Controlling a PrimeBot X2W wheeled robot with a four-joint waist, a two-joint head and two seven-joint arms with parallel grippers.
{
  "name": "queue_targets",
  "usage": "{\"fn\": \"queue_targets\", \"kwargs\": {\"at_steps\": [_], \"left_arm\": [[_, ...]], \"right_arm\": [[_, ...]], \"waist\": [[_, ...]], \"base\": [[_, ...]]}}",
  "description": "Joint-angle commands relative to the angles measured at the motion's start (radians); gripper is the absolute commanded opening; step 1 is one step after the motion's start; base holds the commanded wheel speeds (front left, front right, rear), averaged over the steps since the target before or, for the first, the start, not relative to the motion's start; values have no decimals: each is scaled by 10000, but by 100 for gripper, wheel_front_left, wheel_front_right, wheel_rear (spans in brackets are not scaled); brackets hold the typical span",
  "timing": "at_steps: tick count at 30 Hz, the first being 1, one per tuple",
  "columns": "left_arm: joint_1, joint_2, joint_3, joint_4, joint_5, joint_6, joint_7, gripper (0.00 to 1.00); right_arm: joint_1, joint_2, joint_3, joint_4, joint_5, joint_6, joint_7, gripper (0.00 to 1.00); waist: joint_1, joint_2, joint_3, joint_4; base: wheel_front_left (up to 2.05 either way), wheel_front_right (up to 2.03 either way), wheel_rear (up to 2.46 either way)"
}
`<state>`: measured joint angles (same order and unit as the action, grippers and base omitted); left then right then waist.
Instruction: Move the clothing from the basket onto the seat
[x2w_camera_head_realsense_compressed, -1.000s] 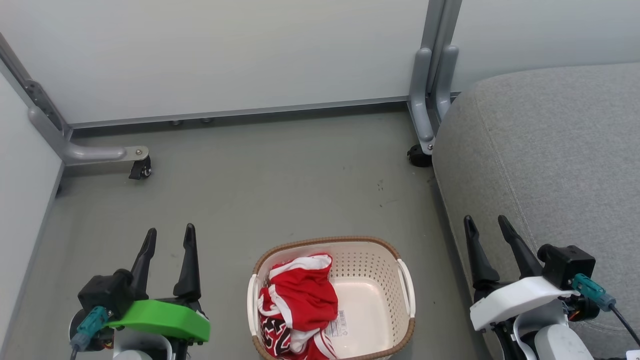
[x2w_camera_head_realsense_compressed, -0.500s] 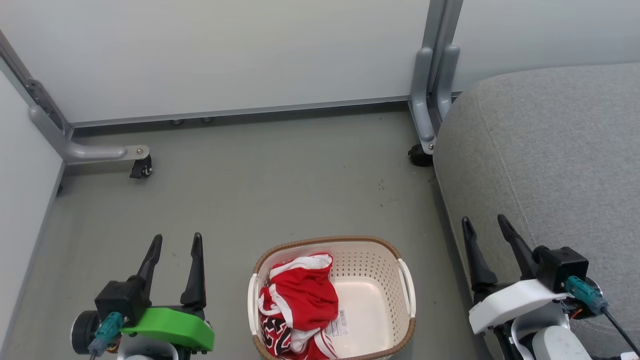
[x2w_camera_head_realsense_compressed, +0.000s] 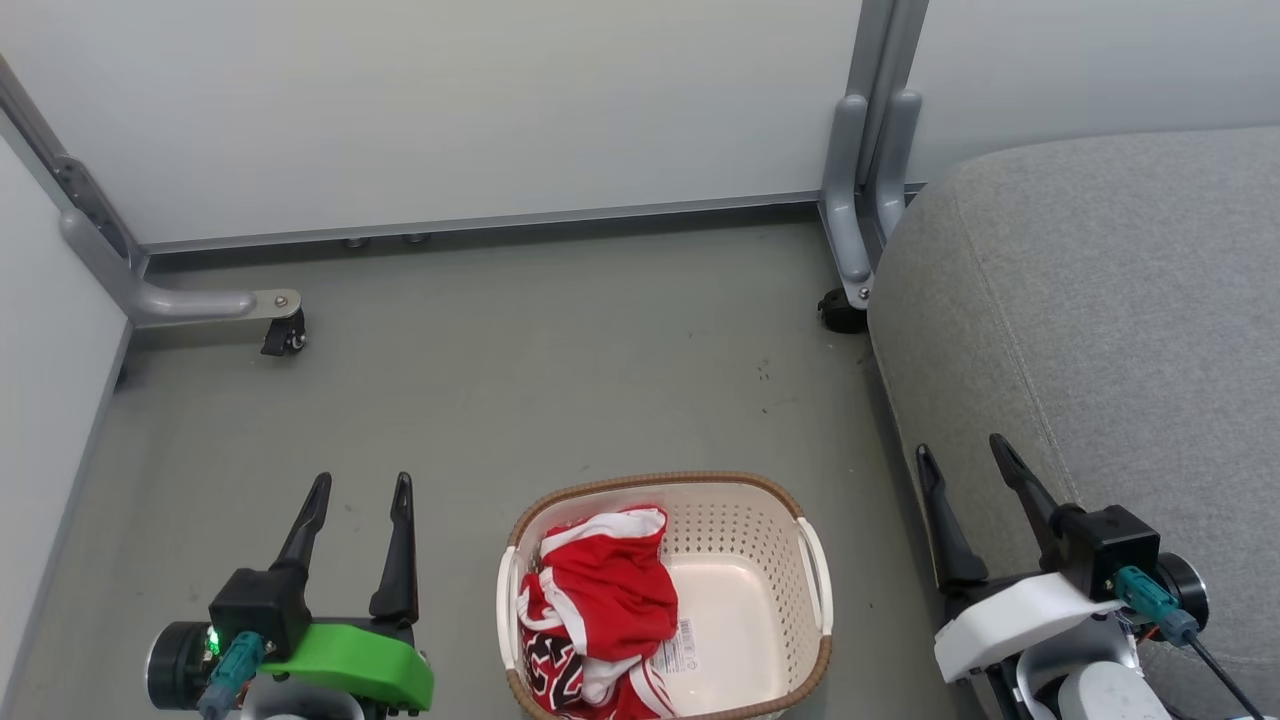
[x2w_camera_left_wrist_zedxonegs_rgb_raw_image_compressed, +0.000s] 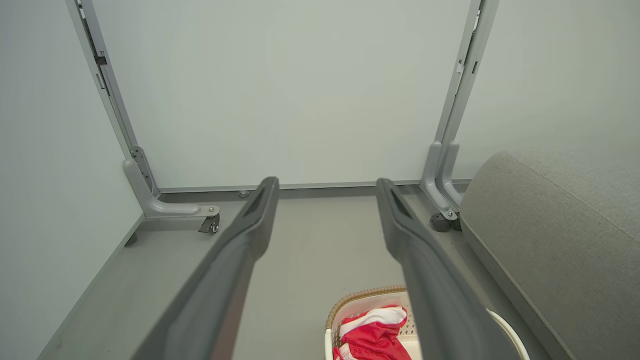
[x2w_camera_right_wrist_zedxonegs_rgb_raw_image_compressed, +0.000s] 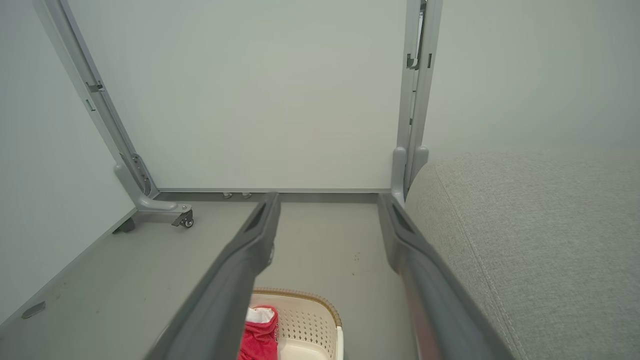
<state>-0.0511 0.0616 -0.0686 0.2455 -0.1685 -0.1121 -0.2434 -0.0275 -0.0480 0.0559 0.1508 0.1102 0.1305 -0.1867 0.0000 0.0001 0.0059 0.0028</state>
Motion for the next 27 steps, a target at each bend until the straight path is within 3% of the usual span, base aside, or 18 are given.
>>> {"fn": "queue_targets", "kwargs": {"at_steps": [1,10,27], "left_arm": [[127,13,28,28,201,-29,-84,100],[167,-40,44,237,706,-81,-241,100],[7,-92,117,431,869,-55,-227,100]], "right_arm": [[67,-39,32,-56,-182,4,-66,100],[154,-43,74,-83,-627,4,-192,100],[92,-41,17,-119,-458,2,-157,100]], "waist": [[0,-1,-1,3],[0,-1,-22,32],[0,-1,88,36]], "base": [[0,0,0],[0,0,0],[0,0,0]]}}
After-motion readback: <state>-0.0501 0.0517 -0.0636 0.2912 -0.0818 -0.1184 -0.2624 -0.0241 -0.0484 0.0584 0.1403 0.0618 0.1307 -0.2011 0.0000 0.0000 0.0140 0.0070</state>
